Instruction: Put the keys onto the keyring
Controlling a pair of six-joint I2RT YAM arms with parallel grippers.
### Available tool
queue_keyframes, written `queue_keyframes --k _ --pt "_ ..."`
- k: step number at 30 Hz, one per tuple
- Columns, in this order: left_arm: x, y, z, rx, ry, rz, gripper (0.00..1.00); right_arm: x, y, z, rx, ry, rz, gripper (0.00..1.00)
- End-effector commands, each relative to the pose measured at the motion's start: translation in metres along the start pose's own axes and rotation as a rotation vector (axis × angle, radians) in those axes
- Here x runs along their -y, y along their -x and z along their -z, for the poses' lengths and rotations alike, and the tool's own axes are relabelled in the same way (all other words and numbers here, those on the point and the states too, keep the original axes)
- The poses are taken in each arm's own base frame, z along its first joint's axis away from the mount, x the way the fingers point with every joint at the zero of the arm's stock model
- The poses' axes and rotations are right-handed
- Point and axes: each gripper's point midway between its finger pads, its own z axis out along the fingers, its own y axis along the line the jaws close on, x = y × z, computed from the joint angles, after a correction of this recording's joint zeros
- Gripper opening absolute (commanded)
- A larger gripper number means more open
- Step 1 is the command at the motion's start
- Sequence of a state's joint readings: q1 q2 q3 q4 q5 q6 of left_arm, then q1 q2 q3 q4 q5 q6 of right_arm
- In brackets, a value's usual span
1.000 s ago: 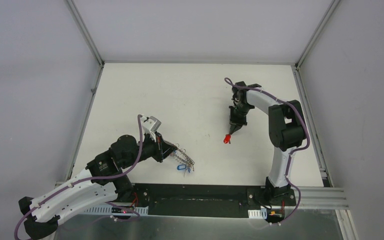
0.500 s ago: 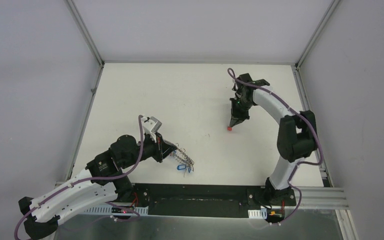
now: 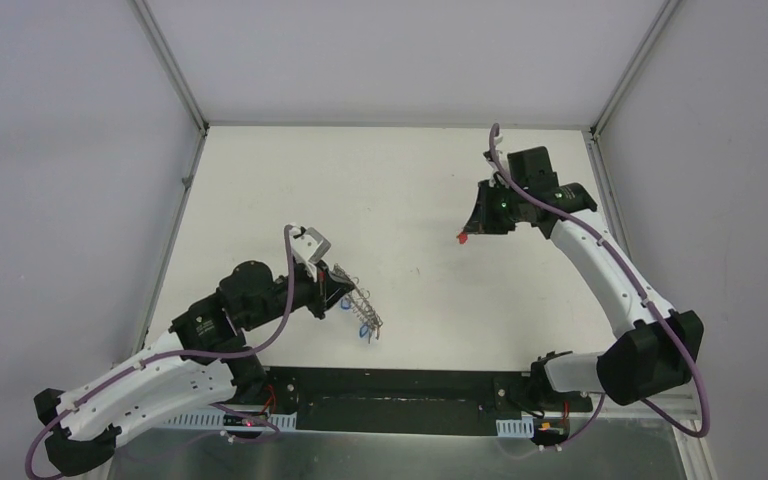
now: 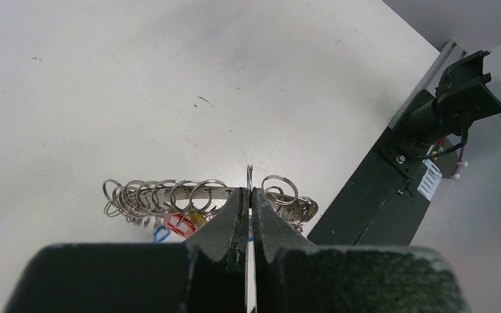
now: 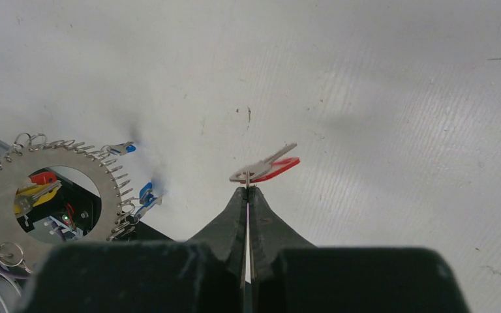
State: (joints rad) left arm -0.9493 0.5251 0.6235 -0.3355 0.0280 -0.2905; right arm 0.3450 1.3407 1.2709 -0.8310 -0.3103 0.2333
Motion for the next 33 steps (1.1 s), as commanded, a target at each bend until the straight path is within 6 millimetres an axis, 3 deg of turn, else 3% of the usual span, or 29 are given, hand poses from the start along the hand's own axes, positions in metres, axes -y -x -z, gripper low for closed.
queue_keyframes --k 1,9,15,23,33 --pt "0.018 0.041 0.002 0.099 -0.065 -0.075 0.0 -0.006 0.011 0.011 0.089 0.036 0.028 0.0" --pt "0.014 0.039 -0.011 0.051 -0.043 -0.126 0.0 -0.008 0.024 0.03 0.25 0.049 0.196 0.0" --pt "0.011 0.033 -0.026 -0.005 -0.027 -0.126 0.0 -0.016 0.025 0.035 0.288 0.091 0.178 0.0" --pt "0.007 0.035 -0.038 -0.061 -0.126 -0.112 0.0 -0.064 0.006 0.04 0.189 0.384 0.231 0.0" --pt "0.028 0.04 -0.029 -0.049 -0.331 -0.253 0.0 -0.114 -0.034 0.033 0.062 0.545 0.447 0.0"
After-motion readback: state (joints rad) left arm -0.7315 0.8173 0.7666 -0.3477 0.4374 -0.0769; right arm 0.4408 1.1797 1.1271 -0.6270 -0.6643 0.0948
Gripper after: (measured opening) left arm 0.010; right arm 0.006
